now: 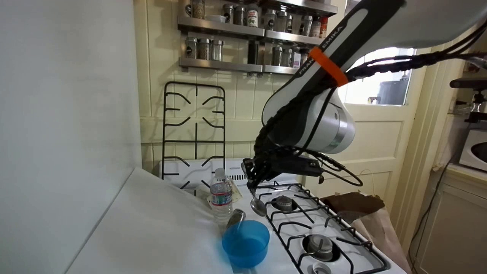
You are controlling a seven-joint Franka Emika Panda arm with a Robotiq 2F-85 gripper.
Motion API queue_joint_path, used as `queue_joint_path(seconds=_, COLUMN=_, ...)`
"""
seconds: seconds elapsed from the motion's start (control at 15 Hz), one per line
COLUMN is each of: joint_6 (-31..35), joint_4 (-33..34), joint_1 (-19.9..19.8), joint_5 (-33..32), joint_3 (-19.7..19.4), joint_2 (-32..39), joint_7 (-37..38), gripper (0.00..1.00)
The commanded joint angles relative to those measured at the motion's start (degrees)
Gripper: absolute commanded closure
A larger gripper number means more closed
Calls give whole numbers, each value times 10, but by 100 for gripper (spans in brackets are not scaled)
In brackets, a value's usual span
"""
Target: Put the spoon in the bowl
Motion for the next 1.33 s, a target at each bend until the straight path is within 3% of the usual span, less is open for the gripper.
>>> queue_joint_path(seconds=0.0, joint_6=3, joint_4=-23, joint_1=18, joint_5=2, joint_3=17, joint_2=-25, joint_7=-35, gripper=97)
queue_joint_path(seconds=0.73, joint_6=-70, joint_4=58, joint_1=26, joint_5=-6, joint_3=33, joint_2=66, joint_7=-160, gripper=97)
queue_joint_path(seconds=0.87, joint_6=-95, joint_4=62, joint_1=26, joint_5=-13, joint_3=30, joint_2=72, joint_7=-156, gripper=97)
queue_joint_path(seconds=1.27, joint_6=-73, joint_4=49, joint_1=17, joint_5=15, joint_3=34, joint_2=57, joint_7=-177, gripper=97)
